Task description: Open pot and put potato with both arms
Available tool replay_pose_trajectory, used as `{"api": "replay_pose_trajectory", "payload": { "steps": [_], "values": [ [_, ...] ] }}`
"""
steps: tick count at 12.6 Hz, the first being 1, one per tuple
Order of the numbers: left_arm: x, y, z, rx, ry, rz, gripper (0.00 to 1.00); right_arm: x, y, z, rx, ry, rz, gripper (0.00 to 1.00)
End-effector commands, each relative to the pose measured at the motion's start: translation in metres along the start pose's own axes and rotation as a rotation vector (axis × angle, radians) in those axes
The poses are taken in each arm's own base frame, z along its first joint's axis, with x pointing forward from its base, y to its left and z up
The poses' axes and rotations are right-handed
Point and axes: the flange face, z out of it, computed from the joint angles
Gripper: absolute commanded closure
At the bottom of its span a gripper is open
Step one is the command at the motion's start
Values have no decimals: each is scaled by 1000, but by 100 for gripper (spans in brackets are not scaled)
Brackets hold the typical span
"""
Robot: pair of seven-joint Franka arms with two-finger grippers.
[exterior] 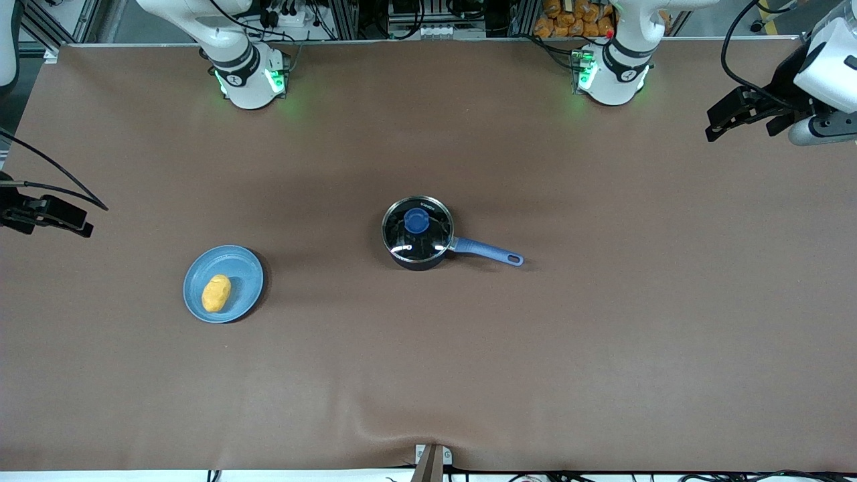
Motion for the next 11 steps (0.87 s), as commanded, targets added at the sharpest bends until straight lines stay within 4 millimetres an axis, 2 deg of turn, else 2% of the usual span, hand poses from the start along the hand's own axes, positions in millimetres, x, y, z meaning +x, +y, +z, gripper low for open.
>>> {"api": "replay_pose_trajectory", "payload": {
  "steps": [1, 3, 4, 6, 9, 11],
  "values": [
    [-4, -2, -3, -26, -1, 6, 0, -9, 3, -11, -6, -8, 13, 0],
    [5, -1, 1, -19, -7, -5, 0, -24, 5, -26, -1, -16, 15, 0],
    [7, -3, -7, -23, 11, -12, 0, -31, 6, -28, 2, -16, 16, 0],
    [13, -7, -7, -28, 10, -7, 0, -45, 8, -32, 7, 1, 17, 0],
    [12, 0, -6, -22, 8, 6, 0, -57, 8, -30, 12, 22, 17, 0],
    [13, 0, -4, -21, 3, 7, 0, -58, 2, -16, 14, 16, 6, 0]
  ]
}}
